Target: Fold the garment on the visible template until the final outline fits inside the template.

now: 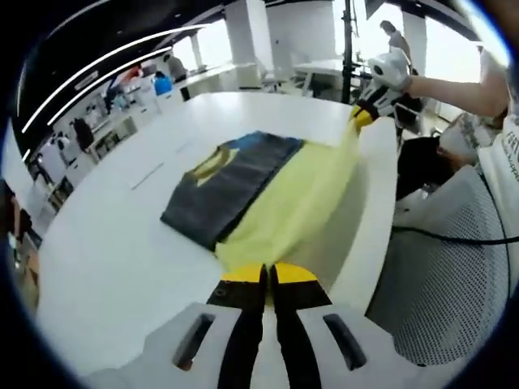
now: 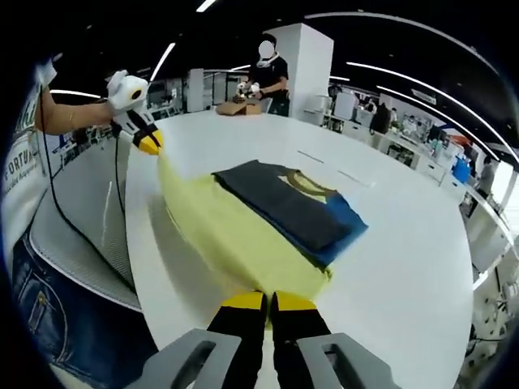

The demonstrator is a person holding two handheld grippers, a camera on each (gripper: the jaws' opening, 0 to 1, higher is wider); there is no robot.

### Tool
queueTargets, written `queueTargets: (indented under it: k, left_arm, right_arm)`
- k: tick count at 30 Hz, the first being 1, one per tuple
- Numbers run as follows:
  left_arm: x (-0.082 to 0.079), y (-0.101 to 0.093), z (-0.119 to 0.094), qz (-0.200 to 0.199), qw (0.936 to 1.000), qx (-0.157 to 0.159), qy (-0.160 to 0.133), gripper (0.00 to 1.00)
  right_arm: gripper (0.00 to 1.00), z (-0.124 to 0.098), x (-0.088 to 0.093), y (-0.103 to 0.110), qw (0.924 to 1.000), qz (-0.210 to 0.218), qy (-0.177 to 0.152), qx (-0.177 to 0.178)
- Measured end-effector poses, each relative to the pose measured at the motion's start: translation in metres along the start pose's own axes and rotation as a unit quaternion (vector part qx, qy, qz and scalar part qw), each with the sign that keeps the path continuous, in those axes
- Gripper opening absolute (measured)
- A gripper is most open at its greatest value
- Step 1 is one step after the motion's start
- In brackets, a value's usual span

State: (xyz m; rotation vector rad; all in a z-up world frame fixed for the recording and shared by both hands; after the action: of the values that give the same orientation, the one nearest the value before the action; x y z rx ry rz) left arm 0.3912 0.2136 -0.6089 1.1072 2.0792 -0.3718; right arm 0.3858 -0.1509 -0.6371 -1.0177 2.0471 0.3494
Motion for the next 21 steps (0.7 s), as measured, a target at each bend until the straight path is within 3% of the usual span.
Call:
queueTargets:
  k: [7, 11, 14, 21]
  left_arm:
    - [-0.011, 0.017, 0.002, -0.001, 0.9998, -0.017, -0.014, 0.00]
    - [-0.019, 0.027, 0.002, 0.024, 0.9991, -0.033, -0.011, 0.00]
    - [-0.026, 0.037, 0.003, 0.007, 0.9990, -0.039, -0.019, 0.00]
    - [-0.034, 0.049, 0.008, 0.012, 0.9986, -0.046, -0.023, 0.00]
  right_arm:
    - [0.00, 0.004, -0.015, -0.013, 0.9998, -0.011, -0.011, 0.011]
    - [0.00, 0.007, -0.023, -0.019, 0.9996, -0.015, -0.018, 0.017]
    - [0.00, 0.010, -0.030, -0.025, 0.9991, -0.021, -0.023, 0.030]
    - [0.00, 0.012, -0.042, -0.040, 0.9979, -0.027, -0.034, 0.049]
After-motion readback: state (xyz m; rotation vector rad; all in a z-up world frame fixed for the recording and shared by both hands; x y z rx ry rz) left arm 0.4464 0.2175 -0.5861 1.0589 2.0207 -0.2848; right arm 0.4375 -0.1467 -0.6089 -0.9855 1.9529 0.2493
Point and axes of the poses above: the point that each gripper's makers call its tool centre point, and the gripper's own axes: z roughly forward along the fingers, y roughly to its left, x roughly out of its underside, the point moved 6 cm from there along -z, roughly backward along the fingers, and after that the axes turned 2 degrees about -z, right-handed, at the moved point
